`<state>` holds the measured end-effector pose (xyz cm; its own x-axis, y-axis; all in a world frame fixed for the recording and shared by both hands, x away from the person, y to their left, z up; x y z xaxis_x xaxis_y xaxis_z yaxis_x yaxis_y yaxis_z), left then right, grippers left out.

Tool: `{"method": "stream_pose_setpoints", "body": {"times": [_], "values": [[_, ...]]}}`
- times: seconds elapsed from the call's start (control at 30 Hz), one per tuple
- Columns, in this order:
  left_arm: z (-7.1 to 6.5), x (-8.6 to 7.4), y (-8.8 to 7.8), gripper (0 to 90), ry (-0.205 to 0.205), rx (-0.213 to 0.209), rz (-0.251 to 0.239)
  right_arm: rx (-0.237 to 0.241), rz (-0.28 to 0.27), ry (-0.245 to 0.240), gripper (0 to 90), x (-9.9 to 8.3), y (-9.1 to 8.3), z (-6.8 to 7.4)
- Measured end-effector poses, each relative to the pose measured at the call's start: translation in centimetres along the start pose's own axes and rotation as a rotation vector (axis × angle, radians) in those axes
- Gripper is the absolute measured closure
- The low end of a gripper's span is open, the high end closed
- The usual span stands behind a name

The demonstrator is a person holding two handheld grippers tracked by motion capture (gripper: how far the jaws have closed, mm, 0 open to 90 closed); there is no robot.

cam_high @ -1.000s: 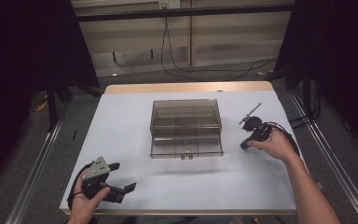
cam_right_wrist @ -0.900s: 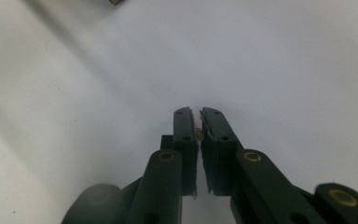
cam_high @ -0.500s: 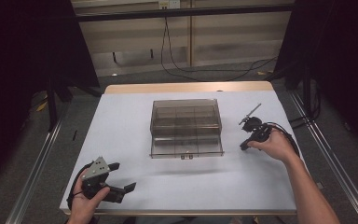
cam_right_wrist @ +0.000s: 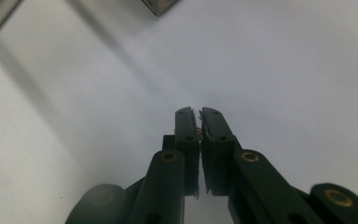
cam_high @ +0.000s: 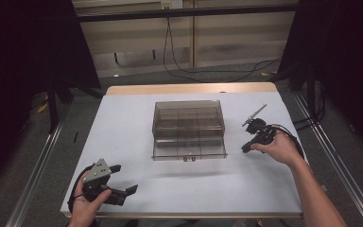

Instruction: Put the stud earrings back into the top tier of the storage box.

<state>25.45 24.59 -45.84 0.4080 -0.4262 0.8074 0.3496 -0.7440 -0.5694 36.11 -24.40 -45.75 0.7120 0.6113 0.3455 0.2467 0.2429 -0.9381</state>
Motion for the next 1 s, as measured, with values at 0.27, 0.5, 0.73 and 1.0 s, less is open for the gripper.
{"method": "stream_pose_setpoints", "body": {"times": [0.27, 0.5, 0.73, 1.0], "values": [[0.0, 0.0, 0.0, 3.9, -0.009, 0.0, -0.005, 0.017, -0.057, 0.007, 86.7, -0.1, -1.4, 0.4], [0.0, -0.1, -0.1, 3.8, -0.01, 0.001, -0.007, 0.033, -0.088, 0.003, 86.7, -0.2, -2.4, 1.0], [0.0, -0.1, -0.1, 3.8, -0.011, 0.0, -0.006, 0.039, -0.128, -0.008, 86.6, -0.3, -3.4, 1.5], [0.0, -0.1, -0.2, 3.8, -0.008, 0.007, -0.01, 0.056, -0.152, -0.015, 86.6, -0.2, -4.1, 2.2]]}}
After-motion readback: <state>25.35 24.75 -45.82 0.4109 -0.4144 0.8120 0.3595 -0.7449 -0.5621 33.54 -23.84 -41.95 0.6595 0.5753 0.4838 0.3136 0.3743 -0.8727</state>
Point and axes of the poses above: each handheld gripper's, and its own axes: y roughly forward along the jaws, x roughly out of its top, z roughly to its left, the point moved 2 cm from there along y, roughly forward along the jaws, and after that the axes turned 8 degrees about -x, right-handed, at the moved point
